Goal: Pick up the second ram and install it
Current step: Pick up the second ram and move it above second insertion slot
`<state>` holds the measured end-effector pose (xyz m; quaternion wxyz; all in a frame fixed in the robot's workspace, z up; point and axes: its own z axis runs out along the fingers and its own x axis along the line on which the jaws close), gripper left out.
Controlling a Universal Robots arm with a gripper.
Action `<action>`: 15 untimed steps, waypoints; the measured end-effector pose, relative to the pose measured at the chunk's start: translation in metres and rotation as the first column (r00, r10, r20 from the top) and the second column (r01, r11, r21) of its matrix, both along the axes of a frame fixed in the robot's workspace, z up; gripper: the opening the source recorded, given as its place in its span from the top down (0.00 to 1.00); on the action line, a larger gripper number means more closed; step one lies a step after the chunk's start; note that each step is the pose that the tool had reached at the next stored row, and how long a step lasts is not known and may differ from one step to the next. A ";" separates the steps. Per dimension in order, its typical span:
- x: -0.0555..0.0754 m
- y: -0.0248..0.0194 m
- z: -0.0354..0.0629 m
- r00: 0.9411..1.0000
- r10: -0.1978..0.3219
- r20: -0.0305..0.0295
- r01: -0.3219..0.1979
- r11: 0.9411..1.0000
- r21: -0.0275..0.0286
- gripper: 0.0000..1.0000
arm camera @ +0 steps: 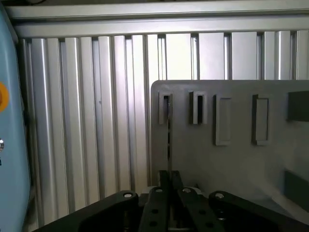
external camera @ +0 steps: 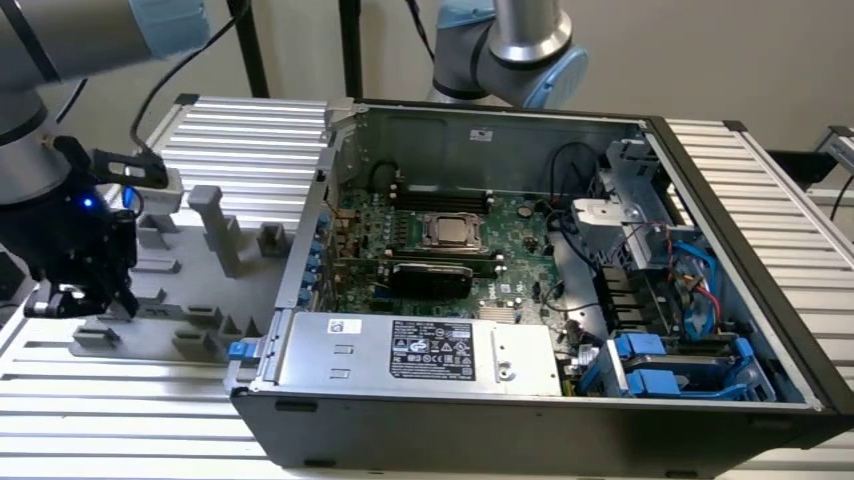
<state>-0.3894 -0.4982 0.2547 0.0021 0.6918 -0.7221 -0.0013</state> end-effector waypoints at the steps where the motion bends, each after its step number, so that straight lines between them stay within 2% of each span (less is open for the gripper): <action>1: 0.000 0.0000 0.0045 1.000 0.000 0.000 0.000 1.000 0.000 0.86; 8: 0.003 0.0002 0.0361 1.000 0.000 -0.001 0.000 1.000 0.000 0.86; 15: 0.015 0.0004 0.0680 1.000 0.000 -0.003 0.000 1.000 0.000 0.86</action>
